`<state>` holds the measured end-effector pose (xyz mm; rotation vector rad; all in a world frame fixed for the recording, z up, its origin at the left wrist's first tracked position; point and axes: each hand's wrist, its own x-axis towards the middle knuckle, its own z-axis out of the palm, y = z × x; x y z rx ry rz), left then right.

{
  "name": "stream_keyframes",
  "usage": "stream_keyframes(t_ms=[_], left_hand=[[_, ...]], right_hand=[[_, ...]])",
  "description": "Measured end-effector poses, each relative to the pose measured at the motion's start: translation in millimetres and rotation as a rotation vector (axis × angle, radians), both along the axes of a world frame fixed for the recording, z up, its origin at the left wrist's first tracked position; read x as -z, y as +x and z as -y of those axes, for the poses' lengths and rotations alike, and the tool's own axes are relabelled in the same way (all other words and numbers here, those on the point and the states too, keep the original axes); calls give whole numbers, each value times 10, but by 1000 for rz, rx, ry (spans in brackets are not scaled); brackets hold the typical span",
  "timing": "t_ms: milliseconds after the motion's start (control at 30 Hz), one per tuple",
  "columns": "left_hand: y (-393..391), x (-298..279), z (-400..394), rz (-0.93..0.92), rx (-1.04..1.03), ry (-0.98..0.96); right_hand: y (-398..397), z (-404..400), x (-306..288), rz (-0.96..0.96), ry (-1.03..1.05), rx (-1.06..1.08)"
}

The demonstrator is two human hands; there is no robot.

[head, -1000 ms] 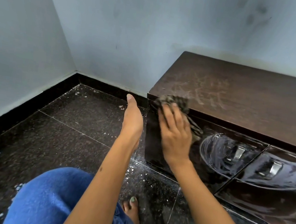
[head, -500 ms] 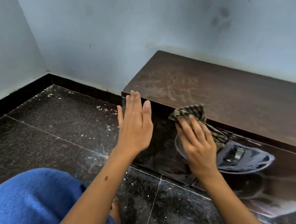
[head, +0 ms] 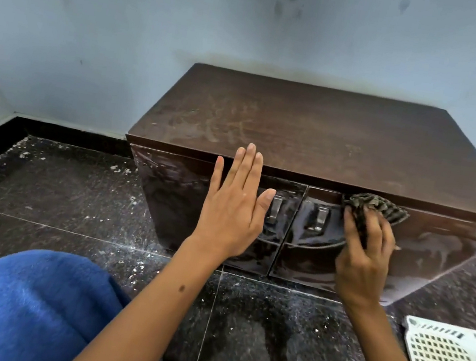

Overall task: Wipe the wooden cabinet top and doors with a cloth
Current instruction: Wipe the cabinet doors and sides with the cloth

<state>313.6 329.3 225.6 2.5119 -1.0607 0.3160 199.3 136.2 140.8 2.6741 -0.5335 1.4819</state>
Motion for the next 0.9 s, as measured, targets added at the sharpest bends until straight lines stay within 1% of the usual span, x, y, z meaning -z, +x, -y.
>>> stream_keyframes(t_ms=[67,133,267,367,500,567,667,733,800,900], left_hand=[[-17,7,56,28,18,34],[-24,17,93,61,15,75],[-46,28,153,149,39,128],[-74,46,191,189,89,132],[-67,70,203,211,102,133],[-71,76,219,211,104,123],[-77,75,238,220,109,113],[-63,68,228,244,105,135],[-61,80,218,302,126,170],[-124,165,255,385,236,258]], right_hand=[[20,-44,-2,31,62,17],[70,-124,0,22,79,5],[188,-257,11,-97,-50,-93],[157,-219,44,-139,-74,-88],[44,-100,102,-47,14,-9],[102,-157,90,-18,36,-23],[193,-242,97,-74,-34,-77],[159,-181,137,-98,-42,-94],[64,-65,189,-67,-2,-54],[-12,4,221,3,52,29]])
